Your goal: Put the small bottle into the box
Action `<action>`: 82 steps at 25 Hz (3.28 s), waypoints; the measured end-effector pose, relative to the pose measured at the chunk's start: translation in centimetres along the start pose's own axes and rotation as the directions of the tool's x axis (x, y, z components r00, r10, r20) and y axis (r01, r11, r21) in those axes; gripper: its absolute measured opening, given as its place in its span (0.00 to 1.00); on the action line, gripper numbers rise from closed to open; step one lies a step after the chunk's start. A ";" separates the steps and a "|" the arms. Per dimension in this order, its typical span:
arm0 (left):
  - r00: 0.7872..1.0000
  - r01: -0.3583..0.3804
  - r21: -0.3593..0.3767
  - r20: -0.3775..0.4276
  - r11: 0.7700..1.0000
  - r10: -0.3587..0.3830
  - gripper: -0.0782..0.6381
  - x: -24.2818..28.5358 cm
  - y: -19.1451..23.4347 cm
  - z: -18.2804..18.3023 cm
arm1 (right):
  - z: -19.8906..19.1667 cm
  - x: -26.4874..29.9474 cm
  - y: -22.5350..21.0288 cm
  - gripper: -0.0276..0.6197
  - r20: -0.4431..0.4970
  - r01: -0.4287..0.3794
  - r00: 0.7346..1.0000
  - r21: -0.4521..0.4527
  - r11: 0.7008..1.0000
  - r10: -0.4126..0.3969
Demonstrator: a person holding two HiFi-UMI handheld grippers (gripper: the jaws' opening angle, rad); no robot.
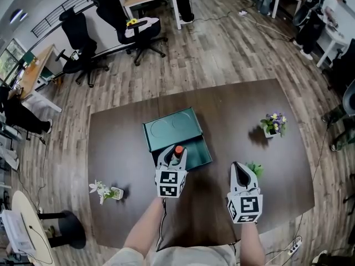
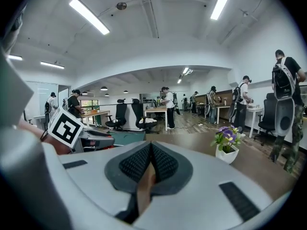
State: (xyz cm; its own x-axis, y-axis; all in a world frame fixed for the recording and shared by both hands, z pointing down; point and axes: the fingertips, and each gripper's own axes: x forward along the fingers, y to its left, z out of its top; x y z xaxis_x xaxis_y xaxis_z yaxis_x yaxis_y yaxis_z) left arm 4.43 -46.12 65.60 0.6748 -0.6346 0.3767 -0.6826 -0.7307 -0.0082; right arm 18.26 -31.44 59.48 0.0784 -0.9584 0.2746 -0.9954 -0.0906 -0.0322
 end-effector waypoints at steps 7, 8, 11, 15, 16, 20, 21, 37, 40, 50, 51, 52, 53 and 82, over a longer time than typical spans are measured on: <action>1.000 0.014 -0.005 -0.020 1.000 -0.015 0.31 1.8 -0.2 -1.0 | -0.1 0.3 -0.3 0.05 -0.008 0.000 1.000 -0.001 1.000 0.000; 1.000 0.016 -0.007 -0.019 1.000 -0.016 0.31 1.9 -0.2 -1.0 | -0.1 0.3 -0.3 0.05 -0.009 0.001 1.000 -0.001 1.000 -0.001; 1.000 0.020 -0.002 -0.022 1.000 -0.020 0.31 1.8 -0.2 -1.0 | 0.0 0.3 -0.1 0.05 -0.007 -0.002 1.000 -0.001 1.000 0.002; 0.999 0.027 -0.013 -0.046 1.000 -0.028 0.31 1.2 -0.2 -1.4 | 0.0 0.3 0.1 0.05 -0.008 -0.006 1.000 0.000 1.000 0.006; 0.998 0.028 -0.016 -0.053 0.999 -0.029 0.31 1.0 -0.2 -1.5 | 0.1 0.2 0.2 0.05 -0.009 -0.007 1.000 0.000 1.000 0.007; 0.996 0.036 0.013 -0.086 0.999 -0.034 0.30 0.1 -0.5 -2.2 | 0.0 0.0 0.6 0.05 -0.014 -0.010 1.000 -0.002 1.000 0.010; 0.995 0.038 0.029 -0.091 0.999 -0.035 0.30 -0.1 -0.6 -2.4 | -0.1 0.0 0.7 0.05 -0.016 -0.011 1.000 -0.002 1.000 0.011; 0.996 0.033 0.044 -0.082 0.999 -0.029 0.31 0.0 -0.7 -2.4 | 0.0 0.3 0.7 0.05 -0.012 -0.014 1.000 -0.002 1.000 0.014; 0.997 0.028 0.064 -0.072 0.998 -0.024 0.32 0.0 -0.8 -2.0 | 0.4 0.2 0.5 0.05 -0.006 -0.010 1.000 -0.004 1.000 0.010; 1.000 -0.013 0.080 0.026 0.997 0.011 0.40 -3.4 -0.1 1.7 | 2.4 -0.8 1.0 0.05 0.033 -0.006 0.999 -0.011 1.000 0.006; 0.999 -0.022 0.078 0.037 0.997 0.019 0.40 -4.0 0.3 2.2 | 2.8 -0.9 1.2 0.05 0.038 -0.007 0.999 -0.014 1.000 0.008; 0.998 -0.031 0.075 0.051 0.997 0.027 0.40 -4.6 0.6 2.6 | 3.1 -1.0 1.5 0.05 0.044 -0.009 0.999 -0.017 1.000 0.010; 0.997 -0.041 0.071 0.065 0.997 0.036 0.40 -5.3 1.0 3.1 | 3.5 -1.1 1.7 0.05 0.050 -0.012 0.999 -0.023 1.000 0.013; 0.859 -0.408 -0.126 0.283 0.904 0.427 0.40 -32.9 10.6 3.8 | 10.6 -6.6 11.7 0.05 0.226 -0.082 0.968 -0.123 0.989 0.108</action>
State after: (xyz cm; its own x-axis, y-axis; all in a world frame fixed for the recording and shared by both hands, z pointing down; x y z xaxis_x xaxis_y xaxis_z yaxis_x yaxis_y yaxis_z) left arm -23.98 -33.93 49.58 0.3674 -0.9283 0.0579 -0.9279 -0.3700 -0.0448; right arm 6.65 -29.01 47.12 -0.0192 -0.9988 0.0456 -0.9977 0.0221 0.0635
